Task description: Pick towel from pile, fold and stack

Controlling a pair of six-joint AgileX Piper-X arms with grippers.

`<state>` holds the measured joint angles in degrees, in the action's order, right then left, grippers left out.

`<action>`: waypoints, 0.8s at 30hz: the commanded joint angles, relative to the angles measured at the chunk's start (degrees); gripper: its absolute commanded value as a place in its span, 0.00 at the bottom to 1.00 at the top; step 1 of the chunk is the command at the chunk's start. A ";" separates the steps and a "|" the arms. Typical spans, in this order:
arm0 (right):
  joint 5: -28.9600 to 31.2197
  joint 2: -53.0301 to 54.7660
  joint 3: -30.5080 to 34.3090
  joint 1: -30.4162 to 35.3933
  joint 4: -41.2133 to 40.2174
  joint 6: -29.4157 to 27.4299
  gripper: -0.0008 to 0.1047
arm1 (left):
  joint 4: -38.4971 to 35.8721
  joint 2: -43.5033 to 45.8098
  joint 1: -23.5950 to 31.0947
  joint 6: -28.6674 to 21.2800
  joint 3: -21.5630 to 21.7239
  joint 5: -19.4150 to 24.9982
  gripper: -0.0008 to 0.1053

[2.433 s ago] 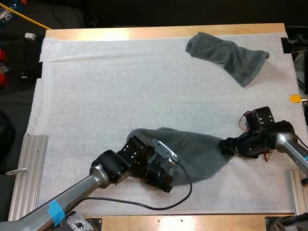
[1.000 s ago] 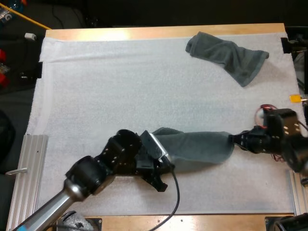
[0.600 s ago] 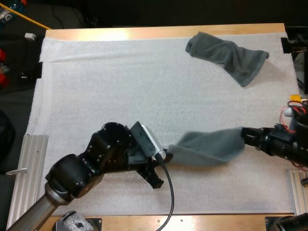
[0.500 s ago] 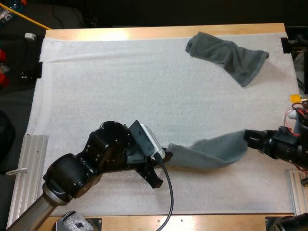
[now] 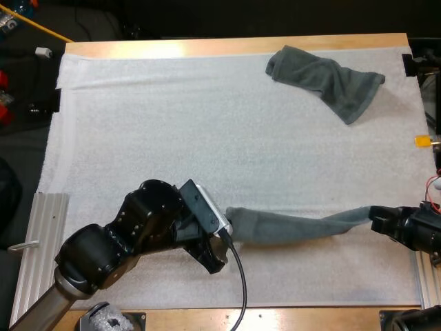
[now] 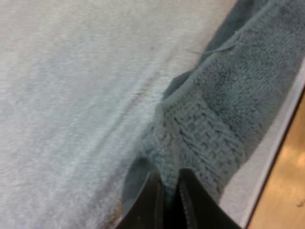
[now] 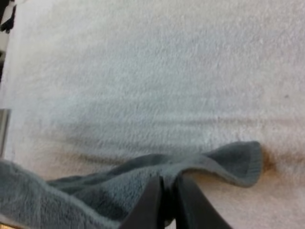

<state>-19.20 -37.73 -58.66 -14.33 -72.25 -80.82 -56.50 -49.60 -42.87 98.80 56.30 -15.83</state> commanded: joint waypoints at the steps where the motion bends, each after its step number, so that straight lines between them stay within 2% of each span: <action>1: -0.99 0.01 -1.04 0.05 -0.38 0.06 0.01 | 0.24 0.37 -0.28 -0.12 0.47 0.85 0.01; 5: -1.63 0.01 -1.25 0.05 -0.35 0.06 0.01 | 0.79 0.37 -0.28 -0.42 0.47 1.99 0.01; 9: -0.77 -1.55 -0.97 0.05 3.15 0.06 0.01 | 4.81 0.02 -0.28 -1.37 0.47 9.19 0.01; 11: -0.71 -3.76 -0.88 0.05 5.87 0.06 0.01 | 6.48 -0.80 -0.25 -1.92 0.47 10.97 0.01; 17: -0.71 -16.02 -0.90 0.05 17.01 0.09 0.01 | 9.21 -7.83 3.60 -2.90 0.47 11.46 0.01; 24: 0.16 -31.46 -0.90 0.05 28.70 3.10 0.01 | 20.26 -16.75 12.12 -4.08 0.47 10.09 0.01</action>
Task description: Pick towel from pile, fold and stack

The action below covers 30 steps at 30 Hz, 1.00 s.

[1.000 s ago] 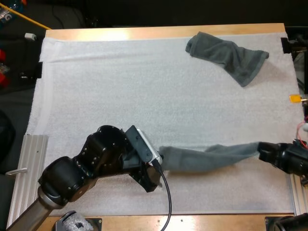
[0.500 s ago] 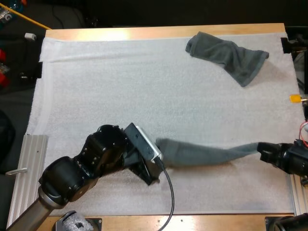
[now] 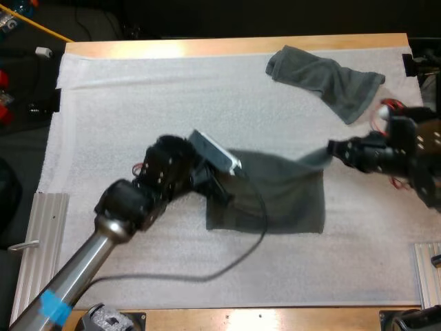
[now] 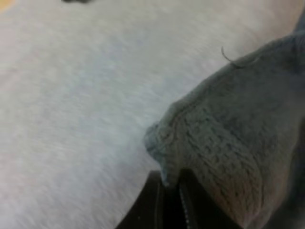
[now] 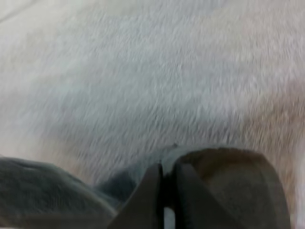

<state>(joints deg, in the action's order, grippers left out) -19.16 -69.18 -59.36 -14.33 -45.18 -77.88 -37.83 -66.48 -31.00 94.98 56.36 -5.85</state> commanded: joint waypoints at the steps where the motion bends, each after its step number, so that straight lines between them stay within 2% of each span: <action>1: 0.12 -1.99 -0.20 0.05 3.31 1.14 0.01 | 3.02 -1.30 1.51 -0.51 0.41 -0.66 0.01; 10: 2.37 -13.38 -0.20 0.05 10.89 9.45 0.01 | 10.87 -12.37 8.82 -0.60 0.41 -1.69 0.01; 14: 2.77 -16.13 -0.20 0.05 14.23 9.93 0.01 | 14.57 -15.46 10.25 -0.60 0.41 -1.69 0.01; 19: 6.26 -17.55 -0.20 0.05 18.07 13.62 0.01 | 19.16 -17.67 10.73 -0.60 0.41 -1.69 0.01; 22: 7.38 -17.54 -0.20 0.05 20.52 13.68 0.02 | 21.71 -17.66 10.73 -0.60 0.41 -1.69 0.02; 24: 7.90 -17.54 -0.20 0.05 21.64 13.86 0.11 | 23.02 -17.66 10.84 -0.60 0.41 -1.69 0.07; 26: 7.87 -17.54 -0.20 0.05 22.89 13.87 0.24 | 23.98 -17.66 10.84 -0.60 0.41 -1.69 0.19; 28: 7.57 -17.54 -0.20 0.05 24.67 13.87 0.50 | 24.59 -17.66 10.84 -0.60 0.41 -1.69 0.40; 30: 6.48 -17.51 -0.31 0.05 25.60 12.50 0.66 | 24.41 -17.49 10.84 -0.58 0.52 -1.69 0.56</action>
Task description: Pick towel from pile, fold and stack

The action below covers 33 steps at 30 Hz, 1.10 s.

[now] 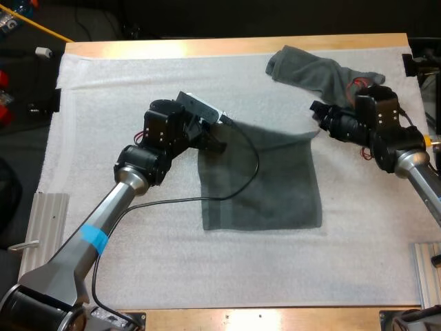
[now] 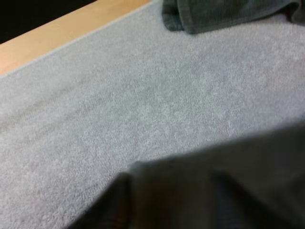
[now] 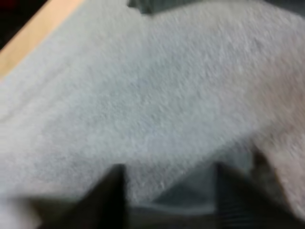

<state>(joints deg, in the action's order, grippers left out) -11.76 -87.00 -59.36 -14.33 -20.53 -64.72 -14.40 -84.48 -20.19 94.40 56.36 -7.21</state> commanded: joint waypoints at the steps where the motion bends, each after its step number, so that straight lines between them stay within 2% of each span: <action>1: -1.65 0.54 -0.30 0.05 1.28 -2.46 0.69 | 0.67 0.67 0.03 0.15 0.50 -0.33 0.62; 3: -2.42 1.41 -0.31 0.05 1.23 -4.74 0.67 | -0.59 1.51 0.03 0.48 0.57 -0.33 0.66; 8: -2.43 5.57 -0.31 0.05 -1.56 -9.05 0.65 | -5.22 6.15 0.03 0.47 0.57 -0.20 0.57; 10: -2.43 8.08 -0.31 0.05 -4.26 -11.06 0.65 | -7.28 9.08 0.03 0.47 0.57 -0.20 0.53; 19: -2.16 18.57 -0.31 0.05 -19.86 -17.98 0.65 | -20.52 20.55 0.03 0.47 0.57 -0.49 0.54; 25: -2.17 25.92 -0.31 0.05 -29.29 -19.47 0.65 | -31.60 27.43 0.03 0.87 0.57 -3.81 0.62; 30: -2.17 31.76 -0.31 0.05 -37.63 -20.10 0.65 | -39.95 32.09 0.01 1.33 0.57 -10.32 0.62; 33: -2.13 35.58 -0.05 0.05 -41.38 -20.46 0.65 | -45.03 34.53 -0.11 1.32 0.57 -10.99 0.62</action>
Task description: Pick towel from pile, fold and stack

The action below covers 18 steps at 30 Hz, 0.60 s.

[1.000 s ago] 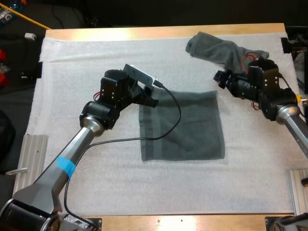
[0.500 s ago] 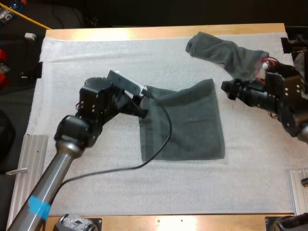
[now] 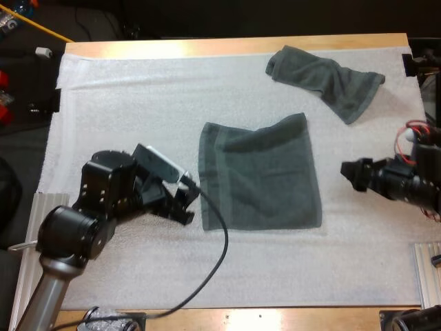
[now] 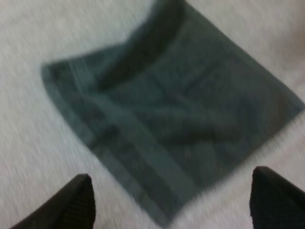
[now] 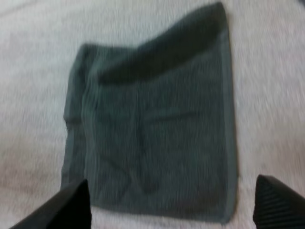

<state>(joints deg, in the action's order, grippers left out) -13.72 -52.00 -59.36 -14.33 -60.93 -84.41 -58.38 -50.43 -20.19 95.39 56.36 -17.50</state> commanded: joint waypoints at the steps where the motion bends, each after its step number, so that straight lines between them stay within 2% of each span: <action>1: 0.03 1.93 0.06 0.05 -2.13 -0.78 0.65 | -2.91 1.20 -0.11 0.32 0.57 -0.68 0.62; 8: 0.20 8.09 3.14 0.05 -5.37 -0.49 0.65 | -9.89 4.16 -0.11 0.32 0.05 -0.68 0.62; 14: 0.20 10.93 10.92 0.05 -5.70 -0.20 0.65 | -11.03 5.96 -0.11 0.32 -4.30 -0.68 0.62; 18: 0.20 10.29 16.75 0.05 -2.13 -0.20 0.65 | -10.84 5.98 -0.11 0.63 -8.50 -0.68 0.62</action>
<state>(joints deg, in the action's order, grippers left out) -13.72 -41.73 -42.86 -14.33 -63.77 -84.43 -68.90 -44.74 -20.19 95.59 48.02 -17.83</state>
